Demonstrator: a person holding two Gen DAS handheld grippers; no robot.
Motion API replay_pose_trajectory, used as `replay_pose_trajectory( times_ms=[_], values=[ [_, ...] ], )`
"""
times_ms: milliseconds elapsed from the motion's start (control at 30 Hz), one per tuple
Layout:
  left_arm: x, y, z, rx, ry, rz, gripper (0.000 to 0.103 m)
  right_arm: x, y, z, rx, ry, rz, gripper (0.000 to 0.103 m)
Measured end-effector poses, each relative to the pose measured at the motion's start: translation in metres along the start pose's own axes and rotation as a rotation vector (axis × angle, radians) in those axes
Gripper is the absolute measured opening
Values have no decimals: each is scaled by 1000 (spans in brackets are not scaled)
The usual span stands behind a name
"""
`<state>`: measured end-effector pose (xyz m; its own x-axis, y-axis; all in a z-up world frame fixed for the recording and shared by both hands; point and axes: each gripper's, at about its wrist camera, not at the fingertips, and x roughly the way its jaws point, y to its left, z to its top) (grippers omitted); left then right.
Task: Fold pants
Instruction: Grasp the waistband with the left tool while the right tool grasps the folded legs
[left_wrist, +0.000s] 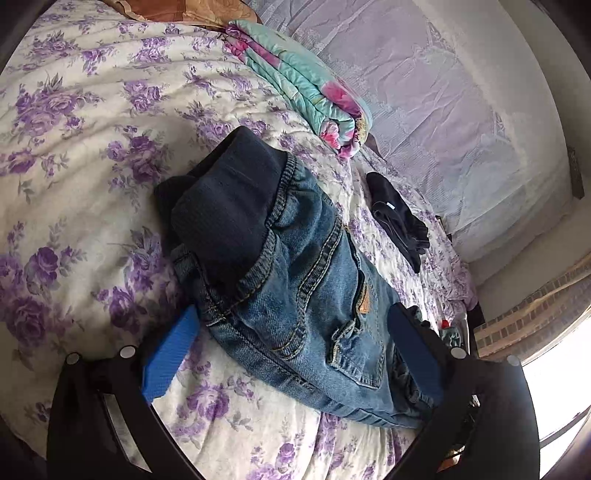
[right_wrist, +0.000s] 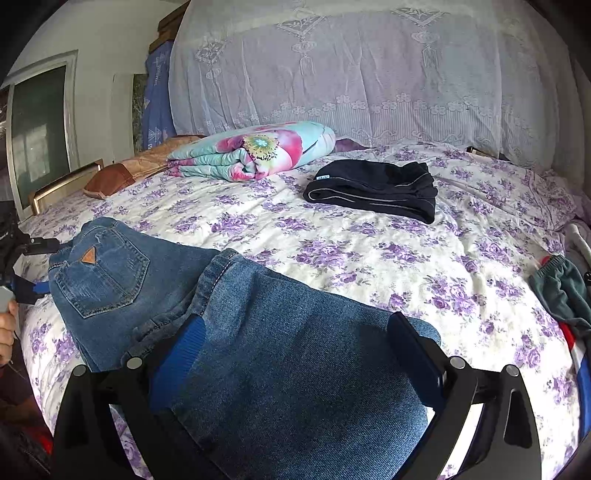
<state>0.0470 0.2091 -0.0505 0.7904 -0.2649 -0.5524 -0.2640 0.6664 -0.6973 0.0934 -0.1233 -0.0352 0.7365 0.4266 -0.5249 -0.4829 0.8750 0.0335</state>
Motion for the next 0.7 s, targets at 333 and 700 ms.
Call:
replay_pose_trajectory(
  times_ms=[333,700],
  values=[
    [-7,13,-6,-306,-80,-5,98,-4,-5,0,22,-17,6,99],
    [-2,27,-1,-391,-111,13,38,-28,-18,-4,111,-130,-21,99]
  ],
)
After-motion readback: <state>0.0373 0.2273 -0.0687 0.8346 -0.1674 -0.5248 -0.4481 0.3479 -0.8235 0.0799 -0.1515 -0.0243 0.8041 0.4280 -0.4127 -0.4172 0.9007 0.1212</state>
